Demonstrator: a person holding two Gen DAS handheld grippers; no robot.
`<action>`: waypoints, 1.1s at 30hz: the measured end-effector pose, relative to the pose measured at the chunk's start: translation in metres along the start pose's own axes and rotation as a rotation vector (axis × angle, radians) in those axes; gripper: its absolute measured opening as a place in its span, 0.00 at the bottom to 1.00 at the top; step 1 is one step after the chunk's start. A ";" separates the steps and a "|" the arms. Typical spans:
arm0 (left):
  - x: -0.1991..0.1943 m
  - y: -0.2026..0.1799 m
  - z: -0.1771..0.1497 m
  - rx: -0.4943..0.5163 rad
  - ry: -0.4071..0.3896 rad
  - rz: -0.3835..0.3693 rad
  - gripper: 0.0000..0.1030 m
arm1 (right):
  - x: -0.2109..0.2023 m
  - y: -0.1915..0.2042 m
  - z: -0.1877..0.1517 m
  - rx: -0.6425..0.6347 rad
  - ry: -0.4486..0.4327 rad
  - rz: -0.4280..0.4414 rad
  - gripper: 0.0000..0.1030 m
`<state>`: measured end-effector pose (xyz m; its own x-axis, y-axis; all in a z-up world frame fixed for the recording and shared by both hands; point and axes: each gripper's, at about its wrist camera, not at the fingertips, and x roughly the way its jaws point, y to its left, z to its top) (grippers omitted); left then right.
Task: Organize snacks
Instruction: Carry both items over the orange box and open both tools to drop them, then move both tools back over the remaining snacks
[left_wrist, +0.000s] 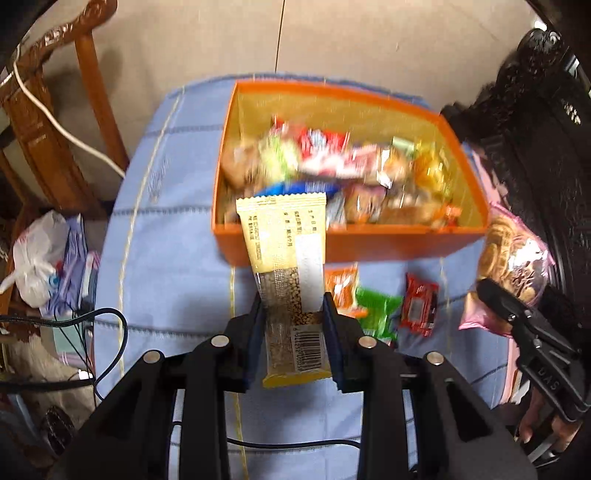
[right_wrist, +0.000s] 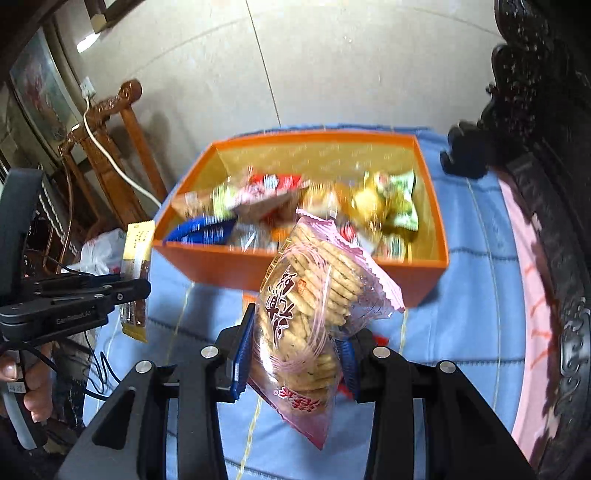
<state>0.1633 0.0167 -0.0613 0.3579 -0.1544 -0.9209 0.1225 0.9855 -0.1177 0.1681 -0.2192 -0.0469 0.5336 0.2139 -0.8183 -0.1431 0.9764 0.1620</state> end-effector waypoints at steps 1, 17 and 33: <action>-0.002 -0.001 0.006 0.000 -0.011 0.001 0.28 | 0.000 0.000 0.006 -0.003 -0.011 -0.001 0.39; 0.029 -0.027 0.118 -0.002 -0.098 -0.047 0.30 | 0.054 -0.014 0.092 0.007 -0.065 -0.064 0.40; 0.038 -0.013 0.097 -0.083 -0.091 0.002 0.96 | 0.035 -0.029 0.041 0.110 -0.069 -0.038 0.64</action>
<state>0.2647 -0.0088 -0.0584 0.4411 -0.1541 -0.8841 0.0456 0.9877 -0.1493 0.2253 -0.2388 -0.0581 0.5936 0.1742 -0.7857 -0.0311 0.9805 0.1939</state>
